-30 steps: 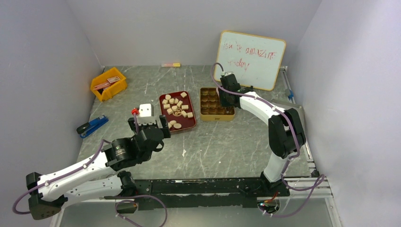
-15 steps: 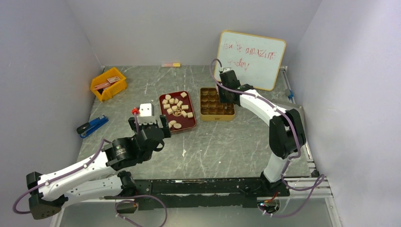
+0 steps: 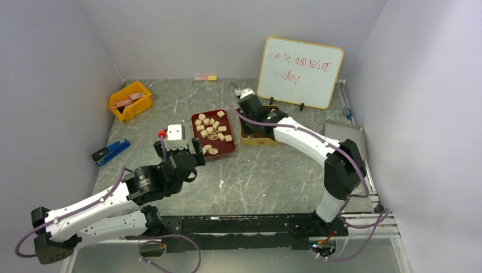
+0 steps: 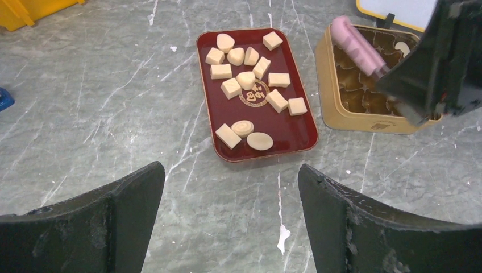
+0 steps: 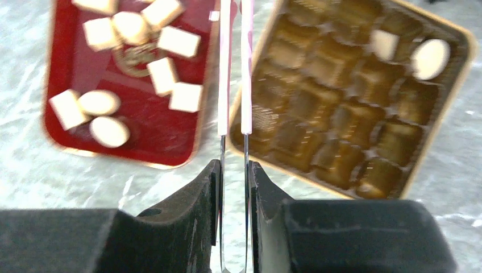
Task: Pack the chocolate
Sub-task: Place the fake chocolate in the packing box, then pick up the fake chocolate from the plate.
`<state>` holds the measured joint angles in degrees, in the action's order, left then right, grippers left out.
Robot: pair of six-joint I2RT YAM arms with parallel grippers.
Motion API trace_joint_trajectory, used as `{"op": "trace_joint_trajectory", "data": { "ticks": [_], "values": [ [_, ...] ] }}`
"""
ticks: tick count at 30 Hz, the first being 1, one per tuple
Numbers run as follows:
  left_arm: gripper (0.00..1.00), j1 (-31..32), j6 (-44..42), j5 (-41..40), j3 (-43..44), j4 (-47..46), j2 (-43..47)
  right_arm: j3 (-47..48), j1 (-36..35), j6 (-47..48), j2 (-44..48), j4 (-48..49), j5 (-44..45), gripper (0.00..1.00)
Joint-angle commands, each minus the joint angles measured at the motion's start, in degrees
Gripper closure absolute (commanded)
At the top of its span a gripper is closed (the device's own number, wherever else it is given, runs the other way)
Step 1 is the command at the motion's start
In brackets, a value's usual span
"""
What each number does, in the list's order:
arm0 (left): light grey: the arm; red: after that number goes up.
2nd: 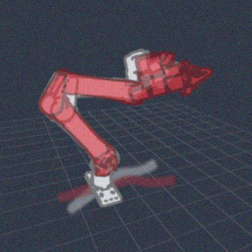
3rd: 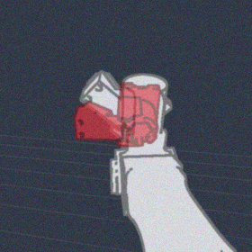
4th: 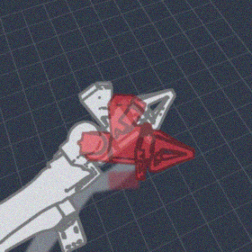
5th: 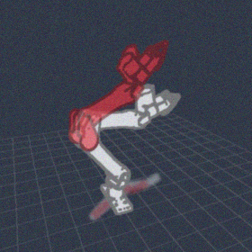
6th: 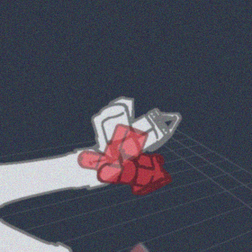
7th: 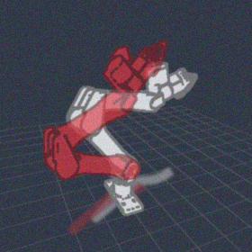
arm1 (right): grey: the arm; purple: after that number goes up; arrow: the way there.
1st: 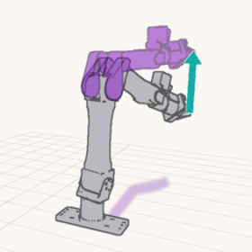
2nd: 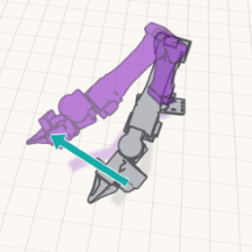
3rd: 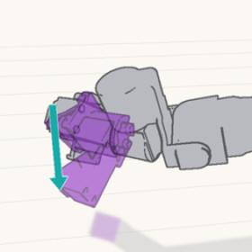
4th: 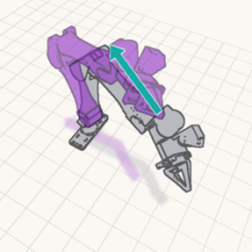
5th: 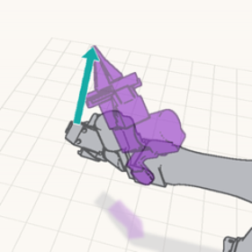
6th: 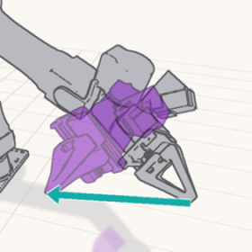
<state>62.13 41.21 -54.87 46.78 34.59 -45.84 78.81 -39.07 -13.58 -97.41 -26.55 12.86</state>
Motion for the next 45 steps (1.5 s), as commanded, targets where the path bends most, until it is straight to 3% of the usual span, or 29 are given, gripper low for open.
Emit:
{"op": "trace_joint_trajectory", "data": {
  "ticks": [1, 14, 28, 45],
  "values": [
    [0.09, 0.28, 1.09, -0.04, 2.15, -0.17, 1.38, 2.80, -6.18, -2.24, 0.64, -0.31, 2.29, 0.76],
    [0.09, 0.27, 1.00, 0.12, 2.15, 0.73, 3.26, 3.82, -15.69, -4.18, -6.59, -1.07, 4.69, 0.72],
    [0.08, 0.27, 0.71, 0.13, 1.68, 0.63, 3.90, 3.80, -15.87, -3.27, -9.82, -1.85, 7.93, 0.65],
    [0.08, 0.27, 0.45, 0.07, 1.56, 0.24, 3.83, 3.64, -13.71, -2.61, -11.49, -0.73, 6.77, 0.64]
  ]
}}
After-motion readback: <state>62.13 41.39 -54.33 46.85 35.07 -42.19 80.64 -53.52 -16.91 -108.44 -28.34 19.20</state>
